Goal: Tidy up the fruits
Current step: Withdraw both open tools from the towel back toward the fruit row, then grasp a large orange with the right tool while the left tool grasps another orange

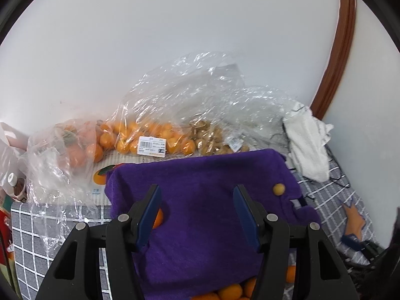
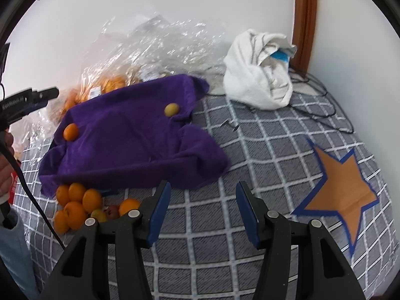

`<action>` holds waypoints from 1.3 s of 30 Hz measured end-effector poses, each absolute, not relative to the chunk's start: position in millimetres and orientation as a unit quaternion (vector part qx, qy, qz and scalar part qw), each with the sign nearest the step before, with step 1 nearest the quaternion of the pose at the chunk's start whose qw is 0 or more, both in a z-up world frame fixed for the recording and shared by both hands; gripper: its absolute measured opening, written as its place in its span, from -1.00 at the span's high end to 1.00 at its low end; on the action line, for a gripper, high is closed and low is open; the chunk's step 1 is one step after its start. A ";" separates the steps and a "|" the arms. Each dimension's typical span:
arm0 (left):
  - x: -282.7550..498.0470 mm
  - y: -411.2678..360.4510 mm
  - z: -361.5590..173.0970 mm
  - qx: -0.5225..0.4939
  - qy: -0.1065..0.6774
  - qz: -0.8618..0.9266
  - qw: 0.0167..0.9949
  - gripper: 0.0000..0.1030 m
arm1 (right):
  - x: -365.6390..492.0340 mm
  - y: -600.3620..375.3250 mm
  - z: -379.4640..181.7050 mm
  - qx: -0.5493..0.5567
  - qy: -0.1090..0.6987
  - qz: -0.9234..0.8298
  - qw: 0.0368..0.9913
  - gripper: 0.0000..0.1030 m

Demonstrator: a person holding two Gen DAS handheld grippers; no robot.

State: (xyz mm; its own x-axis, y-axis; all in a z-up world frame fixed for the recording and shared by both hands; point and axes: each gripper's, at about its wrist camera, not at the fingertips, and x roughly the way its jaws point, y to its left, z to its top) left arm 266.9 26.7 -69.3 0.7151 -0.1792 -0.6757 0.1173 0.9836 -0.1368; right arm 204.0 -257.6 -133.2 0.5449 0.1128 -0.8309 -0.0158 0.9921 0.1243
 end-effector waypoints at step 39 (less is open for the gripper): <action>161.3 88.1 -134.6 -0.051 0.432 -0.038 0.900 -0.31 | 184.3 -187.4 -158.4 0.013 0.475 0.128 0.871 0.01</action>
